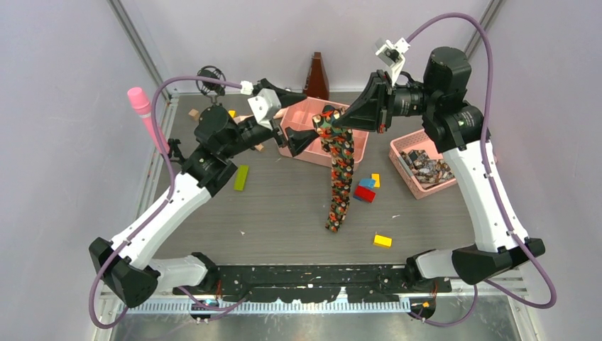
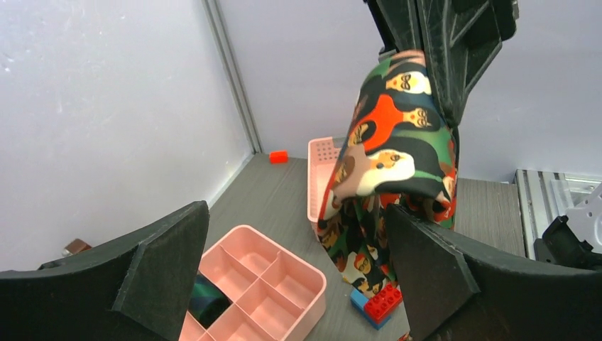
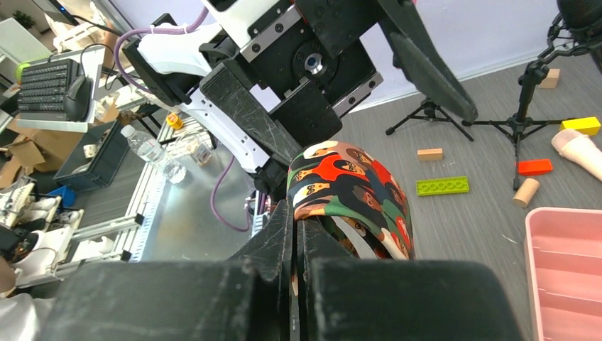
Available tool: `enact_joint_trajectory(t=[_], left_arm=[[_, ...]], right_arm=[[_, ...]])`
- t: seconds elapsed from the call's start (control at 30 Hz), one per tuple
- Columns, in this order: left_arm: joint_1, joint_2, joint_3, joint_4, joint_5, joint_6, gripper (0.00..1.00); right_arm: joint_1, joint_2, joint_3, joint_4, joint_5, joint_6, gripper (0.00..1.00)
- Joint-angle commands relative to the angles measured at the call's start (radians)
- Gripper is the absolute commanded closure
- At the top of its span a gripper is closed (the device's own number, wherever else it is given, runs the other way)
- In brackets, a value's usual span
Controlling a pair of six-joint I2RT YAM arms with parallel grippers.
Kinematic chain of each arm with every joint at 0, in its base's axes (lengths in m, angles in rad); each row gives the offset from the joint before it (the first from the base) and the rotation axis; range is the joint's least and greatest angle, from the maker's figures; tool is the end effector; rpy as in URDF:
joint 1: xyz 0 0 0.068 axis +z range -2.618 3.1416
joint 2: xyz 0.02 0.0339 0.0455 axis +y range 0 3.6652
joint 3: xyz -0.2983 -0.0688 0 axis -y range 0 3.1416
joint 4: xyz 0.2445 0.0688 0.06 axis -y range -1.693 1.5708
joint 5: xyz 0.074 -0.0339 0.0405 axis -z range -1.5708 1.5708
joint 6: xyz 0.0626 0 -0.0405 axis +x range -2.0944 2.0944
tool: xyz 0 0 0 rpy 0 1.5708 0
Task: Roll the ties
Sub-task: Flatten out the tie at the center of the board.
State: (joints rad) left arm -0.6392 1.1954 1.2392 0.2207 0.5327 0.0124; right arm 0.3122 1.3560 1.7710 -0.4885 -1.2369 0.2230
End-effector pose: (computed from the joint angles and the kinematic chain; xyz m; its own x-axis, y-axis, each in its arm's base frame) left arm 0.2023 -0.1900 0.4951 0.2210 -0.1510 -0.9635 0.9046 0.4008 0.1447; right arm 0.2200 0.1331 0.5515 -0.2887 -0.0170 -0.9573 -0.9572 0.0269 0.2882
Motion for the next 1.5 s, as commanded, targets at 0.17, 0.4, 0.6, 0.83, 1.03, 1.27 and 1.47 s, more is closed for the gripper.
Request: enact_joint_trajectory(t=[0.17,0.4,0.6,0.83,1.03,1.27,1.47], left_arm=[[0.016,0.067,0.092,0.099,0.121,-0.033,0.11],[0.016,0.096,0.1,0.168,0.194,-0.115,0.32],[0.016,0.092,0.121,0.094,0.177,-0.099,0.81],[0.037,0.093,0.145,0.046,0.094,-0.12,1.0],[0.056,0.131,0.28,-0.139,-0.08,-0.097,1.0],[0.017,0.291,0.707,-0.603,-0.498,-0.03,1.0],[-0.091,0.396,0.901,-0.8,-0.86,0.015,1.0]], right_arm=[[-0.001,-0.054,-0.085,0.275,-0.079,0.181,1.0],[-0.002,-0.061,-0.15,0.451,-0.084,0.333,0.97],[-0.014,-0.056,-0.114,0.304,0.035,0.209,0.86],[-0.015,-0.047,-0.019,-0.056,0.278,-0.038,0.62],[-0.014,-0.108,-0.064,-0.065,0.609,-0.054,0.31],[0.167,-0.138,-0.13,-0.05,1.014,-0.076,0.27],[0.391,-0.081,-0.212,0.08,1.381,-0.096,0.21]])
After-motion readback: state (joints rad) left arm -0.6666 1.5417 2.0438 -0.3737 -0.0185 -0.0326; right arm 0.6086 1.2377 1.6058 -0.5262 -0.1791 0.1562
